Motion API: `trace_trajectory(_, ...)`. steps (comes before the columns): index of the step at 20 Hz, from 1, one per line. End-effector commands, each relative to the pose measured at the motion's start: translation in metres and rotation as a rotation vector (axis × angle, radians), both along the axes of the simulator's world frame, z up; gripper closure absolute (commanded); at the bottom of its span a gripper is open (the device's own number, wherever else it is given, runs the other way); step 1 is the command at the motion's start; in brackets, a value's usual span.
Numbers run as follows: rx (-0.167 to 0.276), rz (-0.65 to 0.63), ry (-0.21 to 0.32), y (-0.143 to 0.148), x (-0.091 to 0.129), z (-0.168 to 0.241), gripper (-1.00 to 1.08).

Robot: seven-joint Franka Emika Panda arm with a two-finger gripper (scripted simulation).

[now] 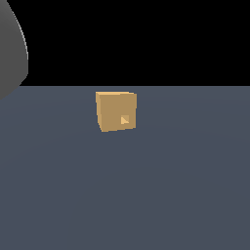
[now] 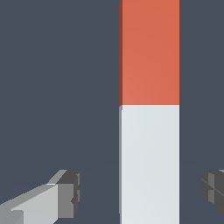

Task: Insert the peg into the horizontal hole in a box.

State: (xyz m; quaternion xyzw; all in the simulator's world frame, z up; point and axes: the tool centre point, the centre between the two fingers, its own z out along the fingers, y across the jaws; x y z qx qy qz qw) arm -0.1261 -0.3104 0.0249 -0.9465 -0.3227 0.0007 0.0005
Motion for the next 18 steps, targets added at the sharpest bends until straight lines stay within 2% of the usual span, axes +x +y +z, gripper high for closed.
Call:
trace_trajectory(1, 0.0, 0.0, -0.001, -0.0001, 0.0005, -0.007, -0.92)
trace_trajectory(4, 0.0, 0.0, -0.001, -0.0002, 0.0007, -0.0095, -0.92)
trace_trajectory(5, 0.0, 0.0, -0.001, -0.0002, 0.0007, -0.0095, 1.08)
trace_trajectory(18, -0.001, 0.009, -0.002, 0.0013, 0.0037, -0.0089, 1.08)
